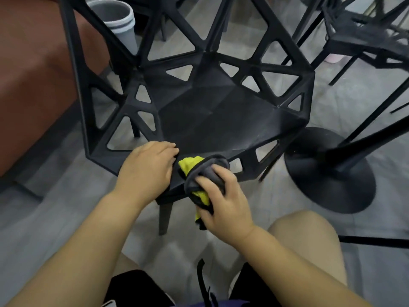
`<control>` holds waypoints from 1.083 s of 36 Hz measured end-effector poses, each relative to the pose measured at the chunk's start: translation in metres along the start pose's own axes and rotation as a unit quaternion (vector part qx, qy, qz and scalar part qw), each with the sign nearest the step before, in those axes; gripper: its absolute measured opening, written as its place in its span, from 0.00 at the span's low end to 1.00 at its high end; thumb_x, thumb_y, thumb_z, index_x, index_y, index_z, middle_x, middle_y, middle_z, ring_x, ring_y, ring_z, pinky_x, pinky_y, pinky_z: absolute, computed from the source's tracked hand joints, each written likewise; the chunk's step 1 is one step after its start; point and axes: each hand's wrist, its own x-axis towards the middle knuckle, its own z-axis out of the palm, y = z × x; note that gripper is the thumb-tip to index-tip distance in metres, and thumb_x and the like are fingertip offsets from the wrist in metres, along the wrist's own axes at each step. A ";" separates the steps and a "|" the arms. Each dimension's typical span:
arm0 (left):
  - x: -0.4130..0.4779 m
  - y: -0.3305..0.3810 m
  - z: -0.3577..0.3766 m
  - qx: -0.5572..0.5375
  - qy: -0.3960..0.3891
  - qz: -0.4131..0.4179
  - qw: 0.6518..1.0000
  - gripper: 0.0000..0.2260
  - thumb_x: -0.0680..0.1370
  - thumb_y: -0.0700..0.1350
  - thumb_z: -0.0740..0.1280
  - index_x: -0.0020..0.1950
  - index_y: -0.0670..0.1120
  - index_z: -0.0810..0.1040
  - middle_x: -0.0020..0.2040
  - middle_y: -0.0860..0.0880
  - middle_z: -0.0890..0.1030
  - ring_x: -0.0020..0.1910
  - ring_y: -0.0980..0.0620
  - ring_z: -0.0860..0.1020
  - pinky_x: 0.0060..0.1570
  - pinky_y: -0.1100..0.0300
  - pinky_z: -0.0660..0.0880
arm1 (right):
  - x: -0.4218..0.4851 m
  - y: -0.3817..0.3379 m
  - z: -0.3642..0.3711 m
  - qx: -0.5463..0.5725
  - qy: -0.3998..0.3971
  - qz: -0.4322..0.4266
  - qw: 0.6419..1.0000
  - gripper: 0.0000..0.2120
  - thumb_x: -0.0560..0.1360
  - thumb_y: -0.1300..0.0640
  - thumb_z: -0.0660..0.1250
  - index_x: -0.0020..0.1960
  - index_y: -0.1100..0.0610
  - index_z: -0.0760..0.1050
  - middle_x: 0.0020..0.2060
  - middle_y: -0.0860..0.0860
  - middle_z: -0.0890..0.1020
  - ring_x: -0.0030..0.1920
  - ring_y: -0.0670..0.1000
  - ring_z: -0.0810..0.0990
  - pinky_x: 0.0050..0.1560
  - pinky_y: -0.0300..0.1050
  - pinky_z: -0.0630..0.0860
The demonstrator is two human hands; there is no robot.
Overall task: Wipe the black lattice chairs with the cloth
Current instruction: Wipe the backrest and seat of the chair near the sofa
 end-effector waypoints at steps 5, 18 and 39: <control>-0.016 -0.010 -0.003 0.021 0.034 0.011 0.999 0.10 0.73 0.42 0.65 0.48 0.42 0.84 0.50 0.46 0.84 0.51 0.45 0.81 0.50 0.52 0.76 | 0.008 0.022 -0.018 0.005 0.063 0.081 0.995 0.25 0.67 0.57 0.72 0.61 0.53 0.68 0.62 0.56 0.64 0.63 0.56 0.67 0.69 0.34 0.60; -0.021 -0.020 -0.001 0.034 0.076 0.049 0.995 0.12 0.68 0.39 0.67 0.50 0.43 0.83 0.52 0.46 0.83 0.50 0.43 0.81 0.50 0.53 0.69 | 0.006 -0.044 0.026 0.024 0.007 -0.017 1.000 0.24 0.68 0.57 0.66 0.63 0.52 0.68 0.63 0.55 0.65 0.53 0.66 0.76 0.50 0.58 0.77; 0.025 0.059 0.008 -0.074 -0.019 -0.085 0.993 0.13 0.78 0.46 0.64 0.61 0.43 0.78 0.60 0.47 0.76 0.61 0.44 0.71 0.57 0.51 0.69 | 0.025 0.064 -0.047 -0.002 0.036 0.017 0.999 0.21 0.70 0.55 0.67 0.62 0.60 0.75 0.62 0.56 0.67 0.62 0.57 0.70 0.66 0.42 0.67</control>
